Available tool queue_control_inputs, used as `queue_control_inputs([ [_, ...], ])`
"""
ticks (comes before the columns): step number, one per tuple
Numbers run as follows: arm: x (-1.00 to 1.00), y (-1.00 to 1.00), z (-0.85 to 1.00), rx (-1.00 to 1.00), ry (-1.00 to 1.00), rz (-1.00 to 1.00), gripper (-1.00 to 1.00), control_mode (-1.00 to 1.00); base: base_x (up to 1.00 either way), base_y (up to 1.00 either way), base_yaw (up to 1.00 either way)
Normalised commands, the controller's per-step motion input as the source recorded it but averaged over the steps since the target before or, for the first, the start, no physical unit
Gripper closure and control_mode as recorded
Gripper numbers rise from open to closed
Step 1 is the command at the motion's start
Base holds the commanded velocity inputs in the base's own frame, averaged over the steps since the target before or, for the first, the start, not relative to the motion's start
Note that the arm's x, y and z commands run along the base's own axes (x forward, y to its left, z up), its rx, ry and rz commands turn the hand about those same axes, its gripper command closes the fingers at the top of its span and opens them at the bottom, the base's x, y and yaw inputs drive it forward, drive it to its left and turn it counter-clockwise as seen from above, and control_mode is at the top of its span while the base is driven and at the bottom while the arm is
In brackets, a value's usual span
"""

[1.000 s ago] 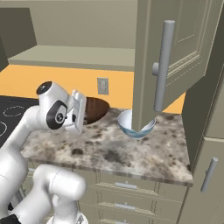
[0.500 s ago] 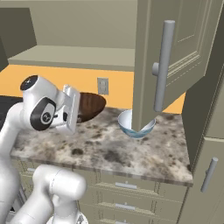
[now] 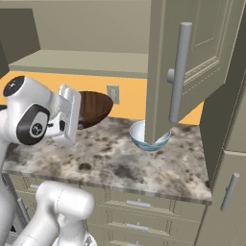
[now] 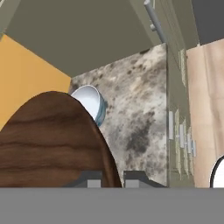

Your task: Open the cabinet. Pick the bowls from the counter and place them in the cabinet. Then close the cabinet.

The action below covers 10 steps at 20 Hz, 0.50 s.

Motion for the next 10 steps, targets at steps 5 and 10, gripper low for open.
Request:
queue_control_inputs([
  [5, -0.07, 0.0, 0.32, 0.0, -0.16, 0.04, 1.0, -1.0, 0.0, 0.0, 0.0],
  [10, -0.06, 0.0, 0.44, 0.0, -0.12, 0.03, 1.0, -1.0, 0.0, 0.0, 0.0],
])
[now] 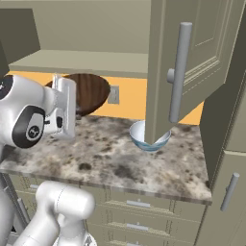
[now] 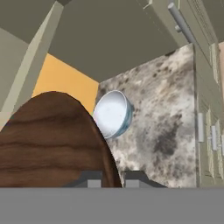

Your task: Open the cabinet. Pick the bowls from the counter and place them in the cabinet. Then close the cabinet.

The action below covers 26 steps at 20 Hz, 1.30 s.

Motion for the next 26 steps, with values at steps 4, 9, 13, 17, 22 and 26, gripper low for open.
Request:
queue_control_inputs([
  [4, -0.01, 0.0, 0.39, 0.0, -0.11, 0.03, 1.0, -1.0, 0.0, 0.0, 0.0],
  [9, 0.12, 0.09, 0.22, 0.0, -0.07, 0.04, 1.0, -1.0, 0.0, 0.0, 0.0],
  [13, 0.32, 0.25, 0.12, 0.0, -0.1, 0.05, 1.0, -1.0, 0.0, 0.0, 0.0],
  [17, 0.31, 0.29, 0.18, 0.0, -0.12, 0.06, 1.0, -1.0, 0.0, 0.0, 0.0],
  [22, 0.39, 0.31, 0.25, 0.0, -0.08, 0.05, 1.0, -1.0, 0.0, 0.0, 0.0],
  [26, 0.42, 0.28, 0.31, 0.0, -0.04, 0.05, 1.0, -1.0, 0.0, 0.0, 0.0],
])
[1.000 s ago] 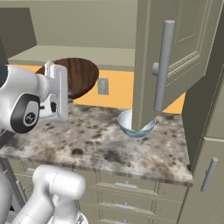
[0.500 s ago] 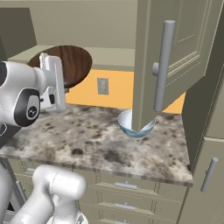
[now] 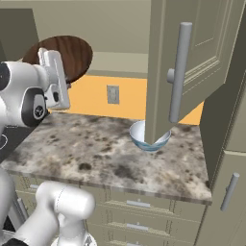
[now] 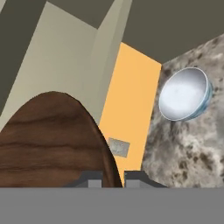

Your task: Open the cabinet. Pick the bowls from the counter and place them in the cabinet. Then close the cabinet.

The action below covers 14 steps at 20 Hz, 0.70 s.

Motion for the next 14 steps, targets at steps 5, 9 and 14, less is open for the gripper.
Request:
queue_control_inputs([
  [5, 0.44, 0.19, 0.33, 0.0, -0.01, 0.05, 1.0, -1.0, 0.0, 0.0, 0.0],
  [9, 0.46, 0.18, 0.22, 0.0, 0.0, 0.06, 1.0, -1.0, 0.0, 0.0, 0.0],
  [14, 0.41, 0.17, 0.14, 0.0, 0.0, 0.05, 1.0, -1.0, 0.0, 0.0, 0.0],
])
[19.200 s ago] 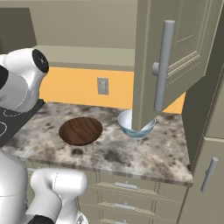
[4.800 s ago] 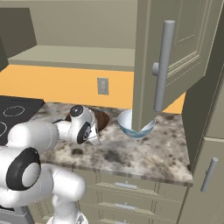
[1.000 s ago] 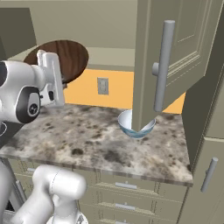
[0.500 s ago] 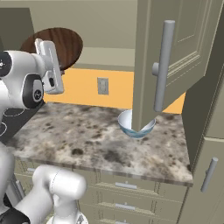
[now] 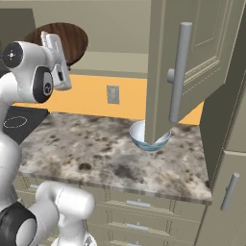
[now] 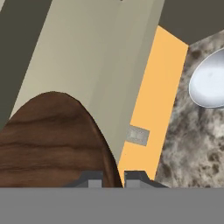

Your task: Open the cabinet. Pick the bowls from the counter and place them in the cabinet. Then close the cabinet.

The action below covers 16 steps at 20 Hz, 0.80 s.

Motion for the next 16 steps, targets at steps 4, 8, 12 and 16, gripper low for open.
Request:
queue_control_inputs([
  [4, 0.38, 0.17, 0.03, 0.0, 0.0, 0.04, 1.0, -1.0, 0.0, 0.0, 0.0],
  [8, 0.32, 0.11, 0.0, 0.0, 0.0, 0.01, 1.0, -1.0, 0.0, 0.0, 0.0],
  [12, 0.26, 0.01, 0.0, 0.0, 0.01, 0.0, 1.0, -1.0, 0.0, 0.0, 0.0],
  [16, 0.41, 0.03, 0.0, 0.0, 0.04, 0.0, 1.0, -1.0, 0.0, 0.0, 0.0],
])
